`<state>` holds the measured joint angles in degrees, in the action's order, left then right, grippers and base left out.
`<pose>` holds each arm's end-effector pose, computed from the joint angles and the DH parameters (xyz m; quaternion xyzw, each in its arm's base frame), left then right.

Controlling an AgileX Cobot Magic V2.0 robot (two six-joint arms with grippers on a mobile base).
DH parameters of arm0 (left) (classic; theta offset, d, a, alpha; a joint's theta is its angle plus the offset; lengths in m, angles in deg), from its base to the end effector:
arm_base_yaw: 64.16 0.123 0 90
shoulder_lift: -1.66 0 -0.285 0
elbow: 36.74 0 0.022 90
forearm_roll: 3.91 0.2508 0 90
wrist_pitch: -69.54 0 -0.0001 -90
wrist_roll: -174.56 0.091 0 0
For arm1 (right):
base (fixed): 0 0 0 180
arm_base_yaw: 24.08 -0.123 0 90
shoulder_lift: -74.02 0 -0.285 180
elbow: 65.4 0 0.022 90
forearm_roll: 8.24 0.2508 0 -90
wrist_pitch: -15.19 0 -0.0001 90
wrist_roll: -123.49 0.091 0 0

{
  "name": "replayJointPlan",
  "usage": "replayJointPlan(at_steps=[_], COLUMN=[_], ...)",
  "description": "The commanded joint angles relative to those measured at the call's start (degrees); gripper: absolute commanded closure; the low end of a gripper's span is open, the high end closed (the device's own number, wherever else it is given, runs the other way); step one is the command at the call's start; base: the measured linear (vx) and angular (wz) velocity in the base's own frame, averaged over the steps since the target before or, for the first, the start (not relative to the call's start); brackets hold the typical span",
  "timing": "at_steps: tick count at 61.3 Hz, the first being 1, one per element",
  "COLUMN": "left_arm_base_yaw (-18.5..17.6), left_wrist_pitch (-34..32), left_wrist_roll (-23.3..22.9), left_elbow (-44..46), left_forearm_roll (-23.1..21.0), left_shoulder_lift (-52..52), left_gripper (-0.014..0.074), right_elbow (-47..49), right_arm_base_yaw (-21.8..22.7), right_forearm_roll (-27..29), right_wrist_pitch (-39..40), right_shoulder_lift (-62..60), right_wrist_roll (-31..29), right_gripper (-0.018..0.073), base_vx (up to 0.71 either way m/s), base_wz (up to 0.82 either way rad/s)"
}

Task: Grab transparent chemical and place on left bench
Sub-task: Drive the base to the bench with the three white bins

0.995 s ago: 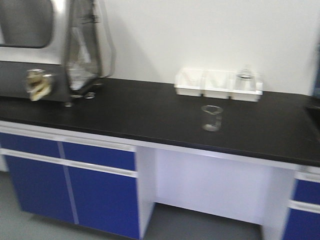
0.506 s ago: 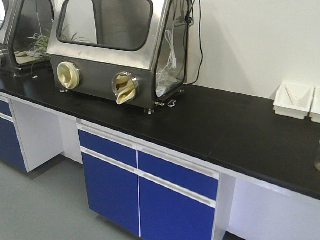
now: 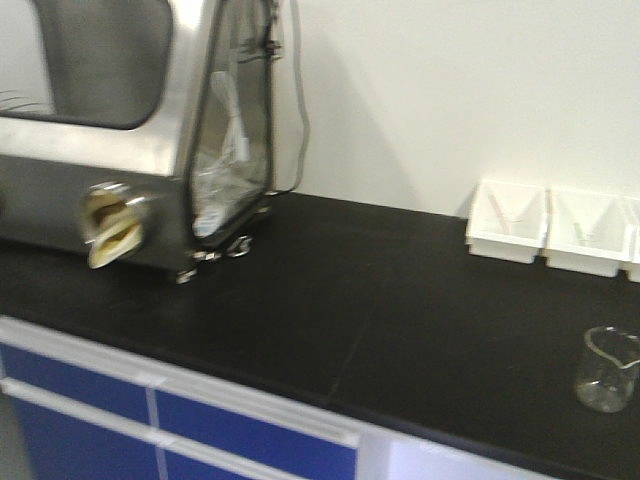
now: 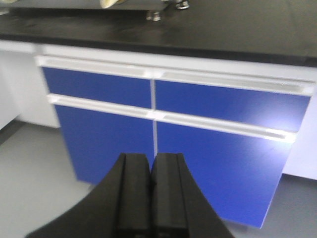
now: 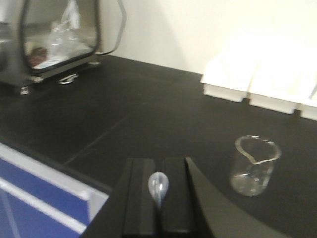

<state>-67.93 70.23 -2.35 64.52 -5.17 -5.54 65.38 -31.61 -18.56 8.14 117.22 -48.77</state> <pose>0.0566 -0.0038 0.2037 0.0336 0.6852 -0.0124 0.7275 0.1326 0.0155 0.3146 -0.0596 0.7601 0.0200 0.6468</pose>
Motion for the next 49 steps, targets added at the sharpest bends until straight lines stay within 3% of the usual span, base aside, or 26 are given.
replayJointPlan(at_steps=[1, 28, 49], left_arm_base_yaw=[-0.1, -0.1, -0.1], left_wrist_pitch=[-4.5, -4.5, -4.5], left_wrist_roll=[-0.4, -0.4, -0.4], left_elbow=[-0.9, -0.9, -0.9], left_forearm_roll=[0.0, 0.0, 0.0], left_shoulder_lift=[1.1, 1.1, 1.1], left_gripper=[0.06, 0.06, 0.06], right_elbow=[1.8, 1.8, 1.8], right_arm_base_yaw=[0.3, 0.3, 0.3], right_forearm_roll=[-0.4, -0.4, -0.4], right_wrist_pitch=[4.6, 4.6, 4.6], right_shoulder_lift=[-0.1, -0.1, -0.1], right_wrist_roll=[-0.4, -0.4, -0.4], right_gripper=[0.0564, 0.0564, 0.0564], base_vx=[0.41, 0.35, 0.28], base_wz=[-0.58, -0.55, -0.26])
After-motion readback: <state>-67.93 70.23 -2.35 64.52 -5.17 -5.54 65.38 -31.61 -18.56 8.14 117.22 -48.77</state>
